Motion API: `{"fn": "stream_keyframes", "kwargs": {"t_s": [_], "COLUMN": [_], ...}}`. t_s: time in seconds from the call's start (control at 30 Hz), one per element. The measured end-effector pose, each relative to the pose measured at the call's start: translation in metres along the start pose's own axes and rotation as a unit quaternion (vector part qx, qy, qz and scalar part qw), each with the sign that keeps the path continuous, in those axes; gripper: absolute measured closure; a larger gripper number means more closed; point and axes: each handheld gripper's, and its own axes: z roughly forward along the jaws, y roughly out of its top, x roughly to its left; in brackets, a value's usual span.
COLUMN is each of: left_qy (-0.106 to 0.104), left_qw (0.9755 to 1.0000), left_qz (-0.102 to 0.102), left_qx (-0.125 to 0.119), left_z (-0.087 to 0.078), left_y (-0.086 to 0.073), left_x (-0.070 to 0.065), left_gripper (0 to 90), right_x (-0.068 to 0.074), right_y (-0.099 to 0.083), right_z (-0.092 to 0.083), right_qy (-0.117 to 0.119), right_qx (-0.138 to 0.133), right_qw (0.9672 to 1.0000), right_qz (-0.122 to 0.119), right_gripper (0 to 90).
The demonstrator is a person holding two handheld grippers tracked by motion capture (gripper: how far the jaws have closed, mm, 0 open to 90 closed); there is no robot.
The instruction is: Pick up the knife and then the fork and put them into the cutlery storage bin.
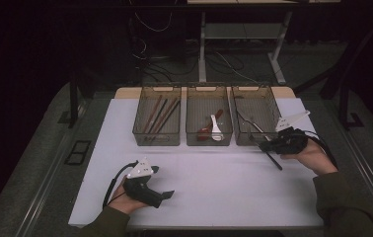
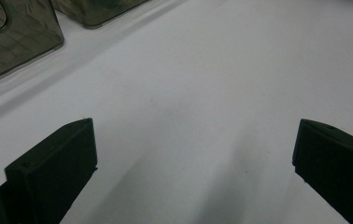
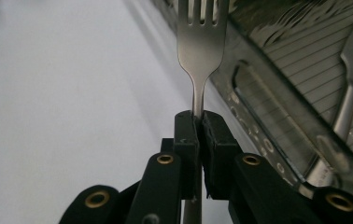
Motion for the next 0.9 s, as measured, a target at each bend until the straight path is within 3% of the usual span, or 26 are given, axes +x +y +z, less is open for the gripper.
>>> {"fn": "stream_keyframes", "kwargs": {"t_s": [0.47,0.9], "left_qy": [0.0,0.0], "left_qw": [1.0,1.0], "left_qz": [0.0,0.0], "left_qx": [0.001,0.002], "left_z": [0.0,0.001], "left_y": [0.0,0.0], "left_x": [0.0,0.0], "left_gripper": [0.0,0.0], "right_x": [-0.007,-0.011], "right_y": [0.004,0.011], "right_z": [-0.013,-0.029], "right_qy": [-0.02,-0.049], "right_qx": [-0.077,-0.117], "right_qw": [0.9964,0.9901], "right_qz": [0.031,0.06], "right_gripper": [85.0,85.0]}}
